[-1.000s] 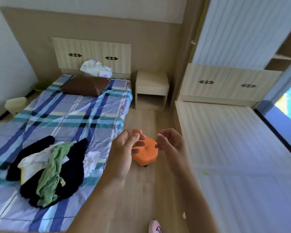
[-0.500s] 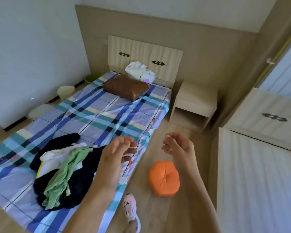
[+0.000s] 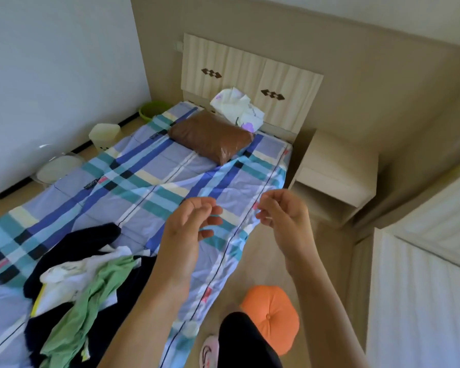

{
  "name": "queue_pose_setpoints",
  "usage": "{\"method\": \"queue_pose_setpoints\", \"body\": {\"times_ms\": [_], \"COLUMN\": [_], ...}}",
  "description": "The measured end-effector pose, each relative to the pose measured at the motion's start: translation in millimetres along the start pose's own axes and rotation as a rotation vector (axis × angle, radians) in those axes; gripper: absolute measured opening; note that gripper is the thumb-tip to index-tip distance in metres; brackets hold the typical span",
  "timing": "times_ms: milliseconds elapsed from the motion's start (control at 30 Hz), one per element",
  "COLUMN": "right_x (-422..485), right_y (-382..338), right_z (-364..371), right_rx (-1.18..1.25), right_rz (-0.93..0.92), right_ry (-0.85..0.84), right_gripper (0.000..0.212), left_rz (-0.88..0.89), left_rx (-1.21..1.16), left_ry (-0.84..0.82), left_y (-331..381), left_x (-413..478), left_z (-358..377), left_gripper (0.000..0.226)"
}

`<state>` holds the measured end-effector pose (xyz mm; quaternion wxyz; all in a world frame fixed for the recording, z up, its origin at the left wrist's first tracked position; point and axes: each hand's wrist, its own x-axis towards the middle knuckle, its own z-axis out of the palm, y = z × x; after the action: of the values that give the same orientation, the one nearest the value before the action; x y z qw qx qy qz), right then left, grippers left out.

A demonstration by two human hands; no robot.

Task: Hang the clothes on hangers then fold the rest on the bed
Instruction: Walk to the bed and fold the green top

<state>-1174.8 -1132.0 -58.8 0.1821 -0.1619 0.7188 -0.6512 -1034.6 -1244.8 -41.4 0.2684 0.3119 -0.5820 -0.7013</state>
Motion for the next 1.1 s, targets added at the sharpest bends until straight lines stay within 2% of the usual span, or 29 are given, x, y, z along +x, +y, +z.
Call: {"method": "queue_pose_setpoints", "body": {"times_ms": [167, 367, 433, 533, 700, 767, 867, 967, 1100], "right_x": [45.1, 79.9, 87.1, 99.7, 132.1, 144.6, 166.4, 193.1, 232.6], "right_y": [-15.1, -15.4, -10.5, 0.4, 21.3, 29.3, 40.1, 49.4, 69.4], "right_z": [34.4, 98.4, 121.9, 151.1, 191.9, 203.2, 216.0, 216.7, 211.8], "right_rx": [-0.074, -0.137, -0.167, -0.194, -0.231, -0.242, -0.197, -0.209, -0.222], "right_rz": [-0.007, -0.051, -0.065, -0.073, -0.066, -0.064, -0.034, 0.016, 0.049], "right_ry": [-0.078, -0.285, -0.371, -0.516, -0.774, -0.853, -0.988, -1.149, -1.234], "right_gripper": [0.009, 0.009, 0.008, 0.008, 0.007, 0.007, 0.009, 0.009, 0.008], "left_rz": [-0.017, 0.031, 0.037, 0.052, 0.022, 0.032, 0.037, -0.019, -0.101], "left_rx": [-0.028, -0.124, -0.152, -0.21, -0.334, -0.336, -0.3, -0.306, -0.298], "left_ry": [0.077, 0.202, 0.272, 0.426, 0.705, 0.755, 0.861, 1.007, 1.089], "left_y": [6.3, 6.5, 5.1, 2.0, -9.8, -18.0, -31.0, -41.8, -68.6], "left_x": [37.8, 69.4, 77.5, 90.9, 117.1, 123.2, 133.9, 151.1, 180.5], "left_z": [-4.5, -28.3, -41.3, -61.8, -79.5, -75.1, -56.5, -28.4, -2.5], "left_gripper": [0.021, 0.016, 0.022, 0.013, 0.017, 0.008, 0.022, 0.023, 0.032]}}
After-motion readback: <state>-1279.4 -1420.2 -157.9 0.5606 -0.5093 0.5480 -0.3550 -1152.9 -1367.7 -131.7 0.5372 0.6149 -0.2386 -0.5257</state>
